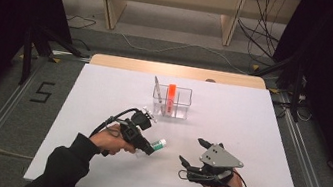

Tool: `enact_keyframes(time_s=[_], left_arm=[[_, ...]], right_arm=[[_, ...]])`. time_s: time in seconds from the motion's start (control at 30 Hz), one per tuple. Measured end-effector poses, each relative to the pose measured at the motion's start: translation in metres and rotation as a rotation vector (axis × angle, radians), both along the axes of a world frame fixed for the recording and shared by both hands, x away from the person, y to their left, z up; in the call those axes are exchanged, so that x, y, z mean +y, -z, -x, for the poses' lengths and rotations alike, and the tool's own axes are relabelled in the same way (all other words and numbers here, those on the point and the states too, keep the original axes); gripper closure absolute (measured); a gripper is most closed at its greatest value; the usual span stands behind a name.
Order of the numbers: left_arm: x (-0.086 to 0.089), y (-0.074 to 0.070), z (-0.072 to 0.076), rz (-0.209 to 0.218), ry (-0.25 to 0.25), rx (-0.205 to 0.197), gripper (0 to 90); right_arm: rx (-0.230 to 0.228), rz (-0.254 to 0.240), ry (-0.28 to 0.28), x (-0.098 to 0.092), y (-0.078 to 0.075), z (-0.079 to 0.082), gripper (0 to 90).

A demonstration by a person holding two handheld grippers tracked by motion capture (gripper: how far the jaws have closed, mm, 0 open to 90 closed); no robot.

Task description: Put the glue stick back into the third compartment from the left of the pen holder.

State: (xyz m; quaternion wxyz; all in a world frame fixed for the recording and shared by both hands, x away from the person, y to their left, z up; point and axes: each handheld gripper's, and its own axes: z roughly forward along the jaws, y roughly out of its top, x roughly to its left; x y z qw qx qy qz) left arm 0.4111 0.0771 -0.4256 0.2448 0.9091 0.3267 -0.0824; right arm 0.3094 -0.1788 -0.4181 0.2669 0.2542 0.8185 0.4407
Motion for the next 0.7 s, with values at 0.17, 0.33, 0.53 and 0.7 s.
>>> enact_keyframes(time_s=[0.17, 0.33, 0.53, 0.7], left_arm=[[-0.009, -0.003, 0.001, 0.011, 0.028, 0.005, 65.4], [-0.016, -0.007, 0.001, 0.029, 0.053, 0.008, 65.4], [-0.022, -0.012, 0.002, 0.044, 0.063, 0.006, 65.3], [-0.026, -0.014, 0.002, 0.037, 0.094, 0.001, 65.3]], right_arm=[[-0.042, 0.052, -0.021, 0.006, 0.002, 0.005, 25.5], [-0.09, 0.102, -0.032, 0.011, 0.005, 0.01, 25.5], [-0.134, 0.151, -0.039, 0.015, 0.007, 0.014, 25.5], [-0.171, 0.205, -0.046, 0.018, 0.009, 0.017, 25.6]])
